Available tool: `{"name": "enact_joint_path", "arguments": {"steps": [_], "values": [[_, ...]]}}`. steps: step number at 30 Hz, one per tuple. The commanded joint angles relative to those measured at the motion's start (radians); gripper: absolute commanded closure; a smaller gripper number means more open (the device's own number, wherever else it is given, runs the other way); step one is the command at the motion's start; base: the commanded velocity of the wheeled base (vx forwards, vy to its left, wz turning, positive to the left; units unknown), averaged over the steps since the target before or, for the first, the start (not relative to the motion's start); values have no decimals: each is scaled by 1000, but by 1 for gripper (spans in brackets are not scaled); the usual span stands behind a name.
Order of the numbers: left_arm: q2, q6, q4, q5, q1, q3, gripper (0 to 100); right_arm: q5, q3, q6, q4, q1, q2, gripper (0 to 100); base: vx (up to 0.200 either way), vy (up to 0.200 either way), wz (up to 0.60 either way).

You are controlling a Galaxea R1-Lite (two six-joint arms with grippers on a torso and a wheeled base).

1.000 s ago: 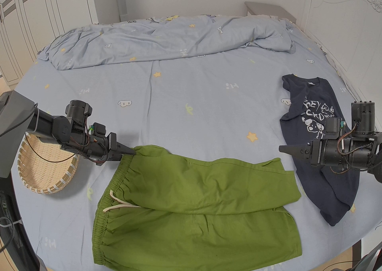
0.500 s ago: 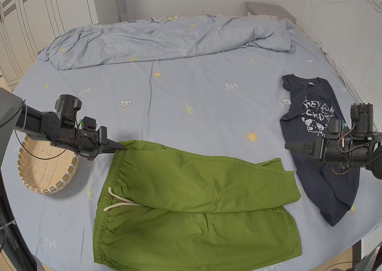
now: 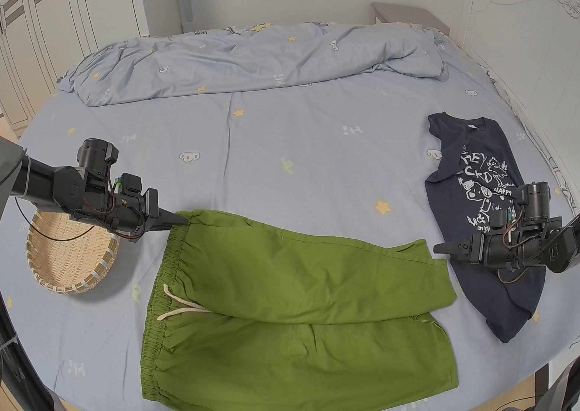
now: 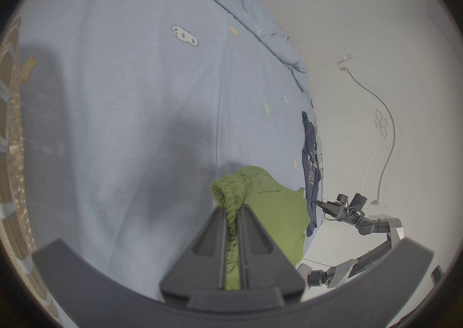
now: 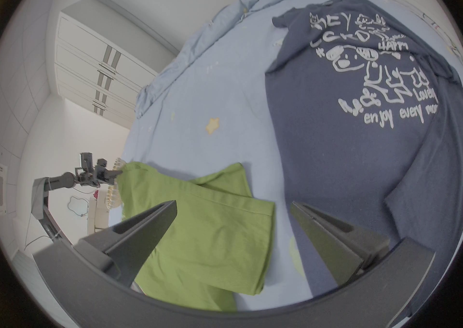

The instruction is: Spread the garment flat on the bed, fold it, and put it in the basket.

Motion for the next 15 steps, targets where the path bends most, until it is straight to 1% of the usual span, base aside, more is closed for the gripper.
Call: {"name": "enact_joint_path", "arguments": {"steps": [1,5,11,15], "values": [[-7,-1,0,0,3,0,100,3,2,-27,-2,6,100,0,0,0,0],[-6,-1,0,0,9,-6,100,4,7,-27,-2,28,103,0,0,0,0],[-6,-1,0,0,7,-3,100,6,5,-25,-6,31,111,0,0,0,0],[-6,-1,0,0,7,-3,100,4,14,-17,-37,40,106,0,0,0,0]]}}
